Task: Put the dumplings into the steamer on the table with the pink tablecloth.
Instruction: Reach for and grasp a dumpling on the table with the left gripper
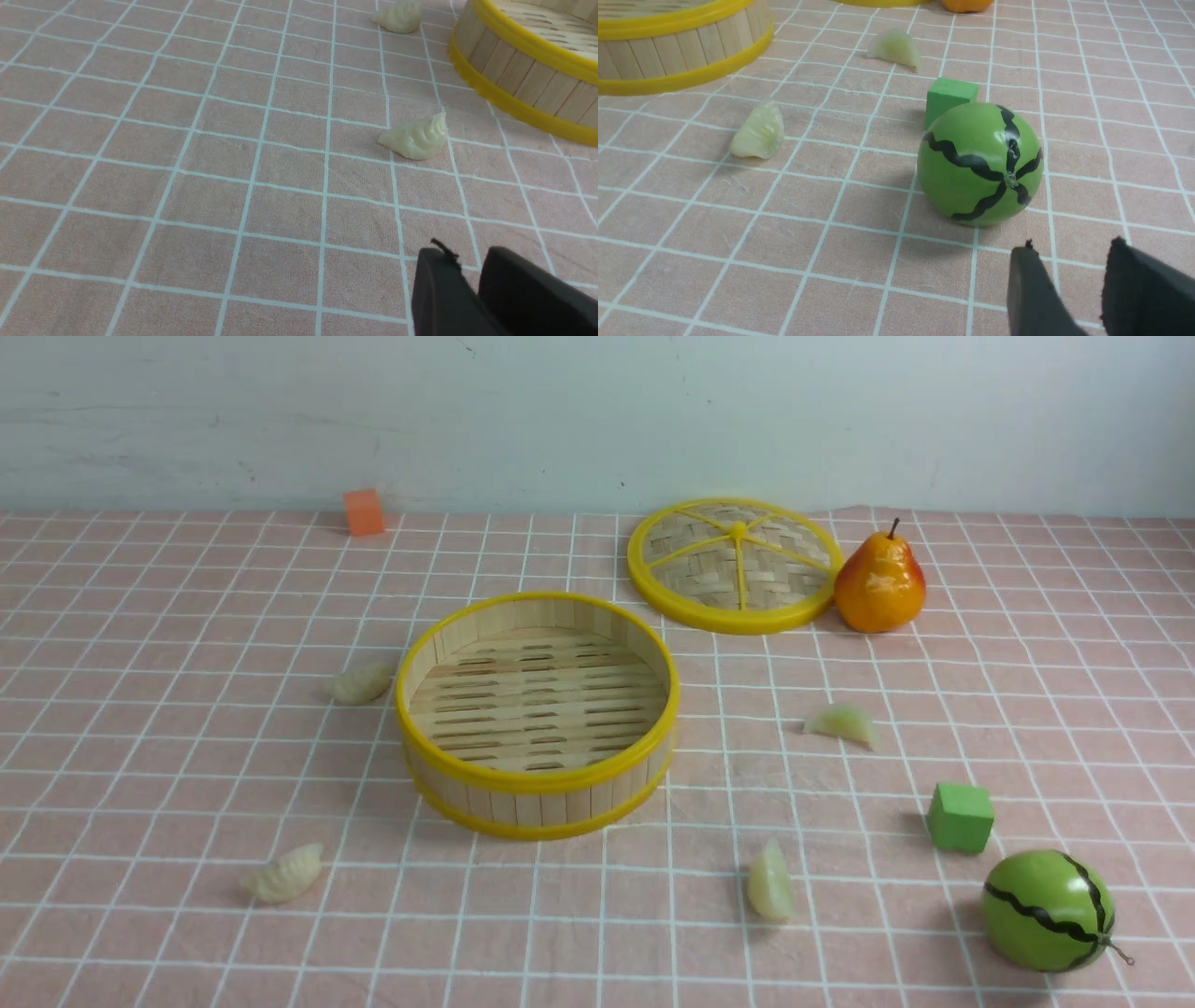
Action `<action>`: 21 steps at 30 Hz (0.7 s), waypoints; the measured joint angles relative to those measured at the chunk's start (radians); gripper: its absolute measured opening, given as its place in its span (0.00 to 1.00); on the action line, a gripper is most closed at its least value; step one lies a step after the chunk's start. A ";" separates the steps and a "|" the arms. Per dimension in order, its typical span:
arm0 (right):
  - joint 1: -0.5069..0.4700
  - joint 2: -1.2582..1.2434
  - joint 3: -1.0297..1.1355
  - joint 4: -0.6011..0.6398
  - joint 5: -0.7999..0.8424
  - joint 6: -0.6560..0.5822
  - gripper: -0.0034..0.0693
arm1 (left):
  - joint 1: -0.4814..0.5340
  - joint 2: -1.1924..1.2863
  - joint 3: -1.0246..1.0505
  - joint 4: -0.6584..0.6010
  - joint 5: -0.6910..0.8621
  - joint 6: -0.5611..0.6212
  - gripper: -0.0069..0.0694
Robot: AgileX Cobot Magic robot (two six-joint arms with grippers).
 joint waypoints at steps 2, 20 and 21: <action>0.000 0.000 0.000 0.000 0.000 0.000 0.38 | 0.000 0.000 0.000 0.000 0.000 0.000 0.26; 0.000 0.000 0.000 0.000 0.000 0.000 0.38 | 0.000 0.000 0.000 0.000 -0.006 0.011 0.28; 0.000 0.000 0.000 0.000 0.000 0.000 0.38 | 0.000 0.000 0.000 0.000 -0.007 0.011 0.28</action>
